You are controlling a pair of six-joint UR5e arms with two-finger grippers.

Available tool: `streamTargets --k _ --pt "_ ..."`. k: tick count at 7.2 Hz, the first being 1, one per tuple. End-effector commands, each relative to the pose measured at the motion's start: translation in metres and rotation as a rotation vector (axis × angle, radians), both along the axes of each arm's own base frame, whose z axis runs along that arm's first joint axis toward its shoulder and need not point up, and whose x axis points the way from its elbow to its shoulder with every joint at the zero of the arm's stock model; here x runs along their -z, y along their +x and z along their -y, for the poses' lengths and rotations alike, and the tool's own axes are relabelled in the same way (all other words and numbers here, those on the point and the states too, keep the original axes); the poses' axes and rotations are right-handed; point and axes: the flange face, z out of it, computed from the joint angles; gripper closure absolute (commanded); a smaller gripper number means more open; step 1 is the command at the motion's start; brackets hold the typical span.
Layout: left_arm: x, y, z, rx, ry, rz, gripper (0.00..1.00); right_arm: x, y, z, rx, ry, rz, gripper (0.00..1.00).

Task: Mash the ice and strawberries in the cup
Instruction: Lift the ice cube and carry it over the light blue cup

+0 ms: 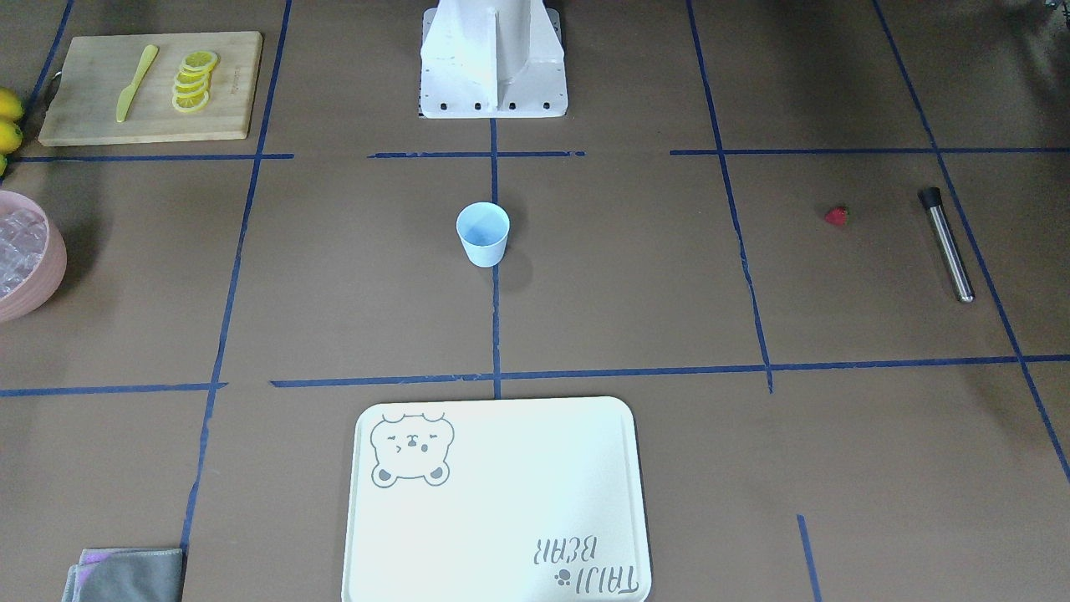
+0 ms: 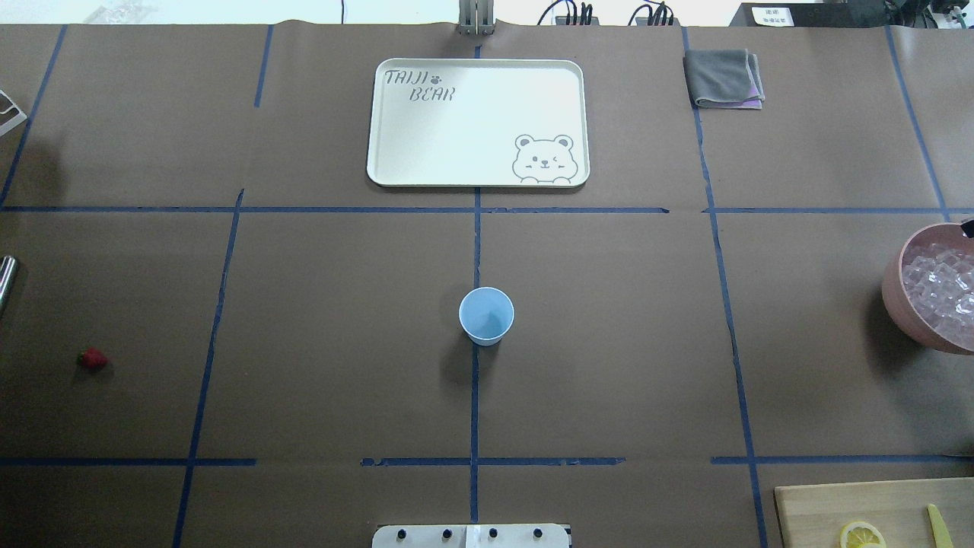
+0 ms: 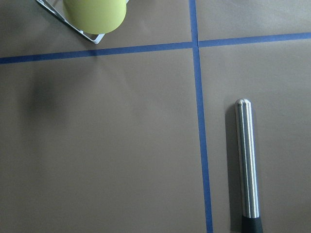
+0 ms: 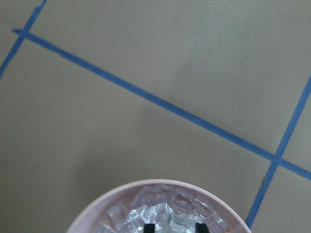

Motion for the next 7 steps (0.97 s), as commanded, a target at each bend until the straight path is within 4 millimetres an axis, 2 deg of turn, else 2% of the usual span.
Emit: streamTargets --k 1,2,4,5,7 --pt "0.001 0.0 0.0 -0.001 0.002 0.0 0.0 0.043 -0.021 0.006 -0.113 -0.092 0.058 0.99" --pt "0.0 0.0 0.0 -0.001 0.002 0.001 0.0 0.069 -0.044 0.015 -0.136 -0.121 0.088 0.99" --pt "0.0 0.0 0.0 -0.001 0.0 0.0 0.0 0.129 -0.109 0.028 -0.104 -0.142 0.127 1.0" --pt "0.0 0.0 0.0 -0.001 -0.001 0.0 0.0 0.17 -0.134 0.032 -0.094 -0.158 0.135 1.0" --pt "0.0 0.0 0.0 -0.001 -0.001 0.0 0.0 0.239 -0.182 0.025 -0.077 -0.173 0.165 1.0"
